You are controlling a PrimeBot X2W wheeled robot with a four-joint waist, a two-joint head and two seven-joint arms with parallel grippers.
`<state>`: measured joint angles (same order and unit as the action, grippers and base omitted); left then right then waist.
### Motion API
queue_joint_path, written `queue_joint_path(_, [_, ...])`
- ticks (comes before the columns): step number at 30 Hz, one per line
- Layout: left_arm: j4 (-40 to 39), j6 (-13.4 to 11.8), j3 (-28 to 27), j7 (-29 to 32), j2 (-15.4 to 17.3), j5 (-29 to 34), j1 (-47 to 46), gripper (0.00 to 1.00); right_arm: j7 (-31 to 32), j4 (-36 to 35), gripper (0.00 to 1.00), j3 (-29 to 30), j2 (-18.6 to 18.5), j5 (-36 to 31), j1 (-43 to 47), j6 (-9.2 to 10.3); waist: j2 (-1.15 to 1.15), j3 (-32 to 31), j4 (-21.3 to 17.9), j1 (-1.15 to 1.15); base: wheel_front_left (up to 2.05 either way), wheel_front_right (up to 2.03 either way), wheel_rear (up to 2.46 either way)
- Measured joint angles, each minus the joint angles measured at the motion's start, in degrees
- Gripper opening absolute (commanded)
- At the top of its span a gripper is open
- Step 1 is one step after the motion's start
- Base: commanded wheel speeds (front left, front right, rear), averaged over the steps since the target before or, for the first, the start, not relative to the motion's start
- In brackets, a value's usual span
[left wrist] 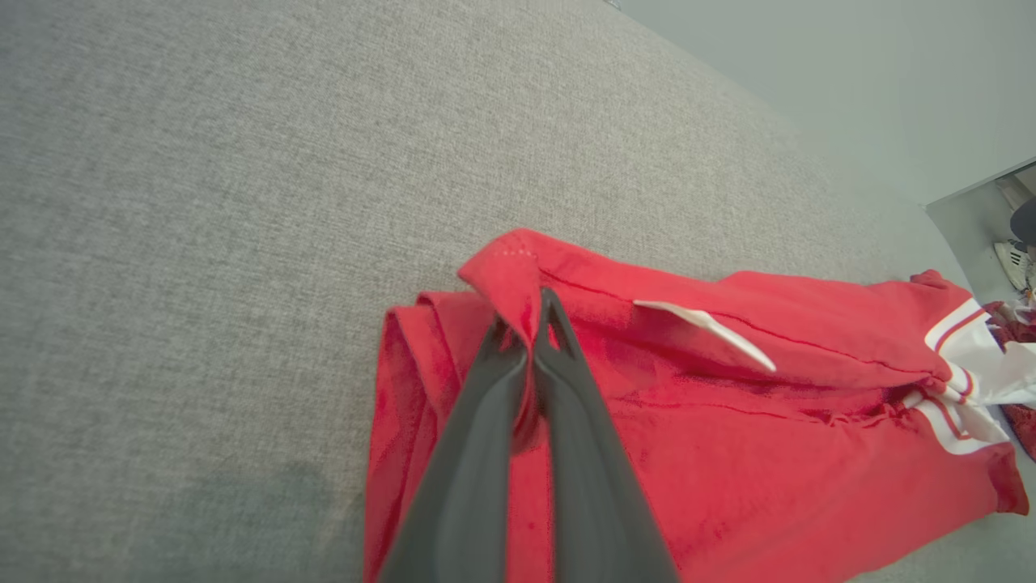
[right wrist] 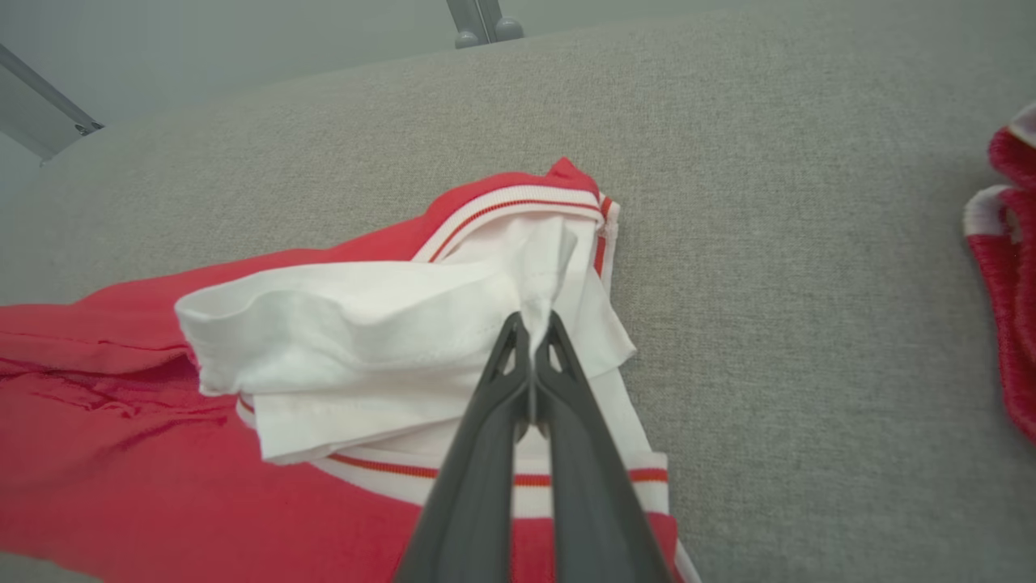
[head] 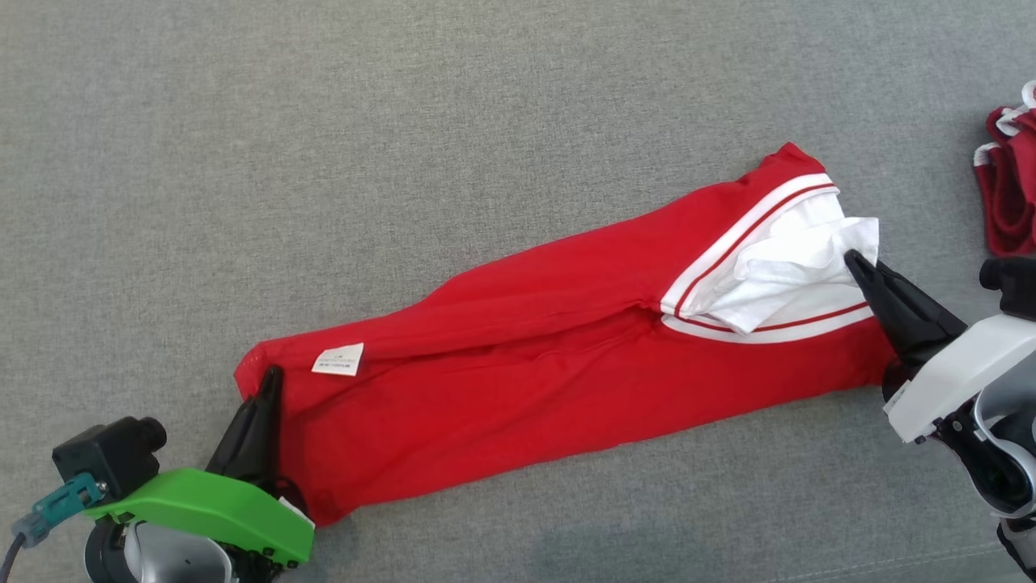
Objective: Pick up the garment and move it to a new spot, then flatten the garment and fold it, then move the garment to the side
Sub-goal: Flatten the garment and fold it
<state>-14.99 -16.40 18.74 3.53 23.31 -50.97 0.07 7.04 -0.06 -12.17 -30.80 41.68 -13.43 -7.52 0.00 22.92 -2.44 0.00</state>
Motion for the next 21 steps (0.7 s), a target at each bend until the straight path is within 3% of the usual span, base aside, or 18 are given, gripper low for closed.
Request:
queue_joint_path(11, [0.5,0.8,0.8,0.0,1.2,-0.2,3.1,0.0,1.9,-1.3,0.02,-0.2,-0.4,-1.4,2.5,0.0,0.0,-0.4,-0.1,0.0,0.0,0.0,0.0])
queue_joint_path(13, [2.2,0.8,2.0,0.5,1.7,1.1,3.1,0.0,1.8,0.0,0.47,-1.1,-0.4,-2.9,2.6,0.0,0.0,-0.5,0.1,0.0,0.0,0.0,0.0])
queue_joint_path(14, [2.9,0.9,2.4,0.5,1.4,1.1,3.0,0.2,1.4,0.6,1.0,-1.6,-0.5,-3.6,2.6,0.0,0.0,-0.5,0.2,0.0,0.0,0.0,0.0])
queue_joint_path(15, [3.4,1.3,2.9,0.4,1.2,1.2,2.8,0.45,1.4,1.3,1.0,-1.9,-0.6,-4.2,2.4,0.0,0.0,-0.5,0.3,0.0,0.0,0.0,0.0])
queue_joint_path(16, [3.8,1.8,3.3,0.2,1.2,1.7,2.8,1.0,1.4,1.8,1.0,-2.1,-0.5,-4.6,2.2,0.0,0.0,-0.5,0.3,0.0,0.0,0.0,0.0])
queue_joint_path(21, [6.3,2.2,4.2,-1.9,1.6,4.7,2.3,1.0,3.0,1.7,1.0,-3.0,-2.7,-5.0,0.9,0.0,0.0,-0.9,0.4,0.0,0.0,0.0,0.0])
